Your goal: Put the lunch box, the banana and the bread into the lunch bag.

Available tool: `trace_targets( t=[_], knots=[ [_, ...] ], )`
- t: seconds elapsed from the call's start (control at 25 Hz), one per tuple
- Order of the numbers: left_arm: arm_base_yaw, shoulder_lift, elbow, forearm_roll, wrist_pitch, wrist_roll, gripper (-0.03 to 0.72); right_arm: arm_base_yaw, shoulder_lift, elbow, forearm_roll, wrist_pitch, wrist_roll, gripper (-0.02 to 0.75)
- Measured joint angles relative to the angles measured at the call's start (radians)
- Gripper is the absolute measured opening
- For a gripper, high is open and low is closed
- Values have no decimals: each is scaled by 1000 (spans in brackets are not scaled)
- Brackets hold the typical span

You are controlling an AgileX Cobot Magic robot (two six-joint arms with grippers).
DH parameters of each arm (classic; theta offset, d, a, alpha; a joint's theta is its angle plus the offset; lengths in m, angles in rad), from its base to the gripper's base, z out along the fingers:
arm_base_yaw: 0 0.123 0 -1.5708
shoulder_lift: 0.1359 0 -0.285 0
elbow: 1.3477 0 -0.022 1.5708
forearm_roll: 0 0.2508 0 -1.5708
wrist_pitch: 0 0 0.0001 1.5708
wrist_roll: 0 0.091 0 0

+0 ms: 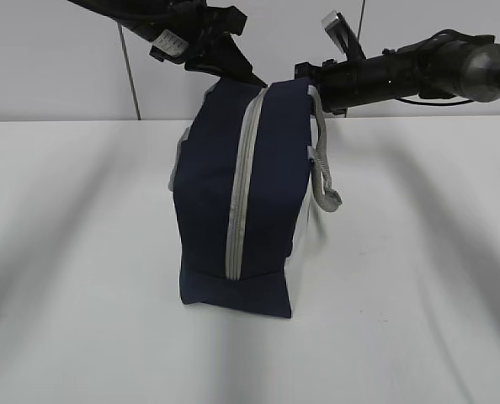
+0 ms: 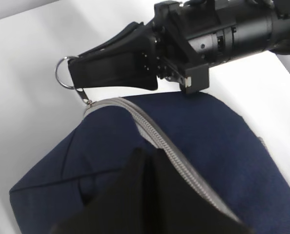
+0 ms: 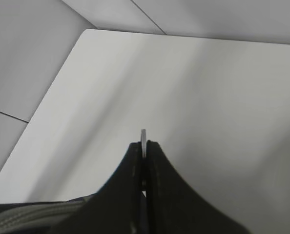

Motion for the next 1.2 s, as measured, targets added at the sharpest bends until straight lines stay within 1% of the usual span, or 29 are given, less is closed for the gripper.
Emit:
trace_targets(
  t=[0.72,0.84,0.92,1.0,1.12,1.2],
  knots=[
    [2,0,0,1,0,4,1,0,11,0,2,3,-3,-16],
    [2,0,0,0,2,4,1,0,11,0,2,3,7,4],
    [2,0,0,-4,7,4,1,0,13,0,-4,10,26,50],
    [2,-3,0,-12,16,4,1,0,15,0,-11,31,36,134],
    [2,-13,0,-5,25,4,10,-2,16,0,-19,32,40,345],
    [2,-15,0,18,28,4,41,-2,12,0,-19,32,40,440]
  ],
)
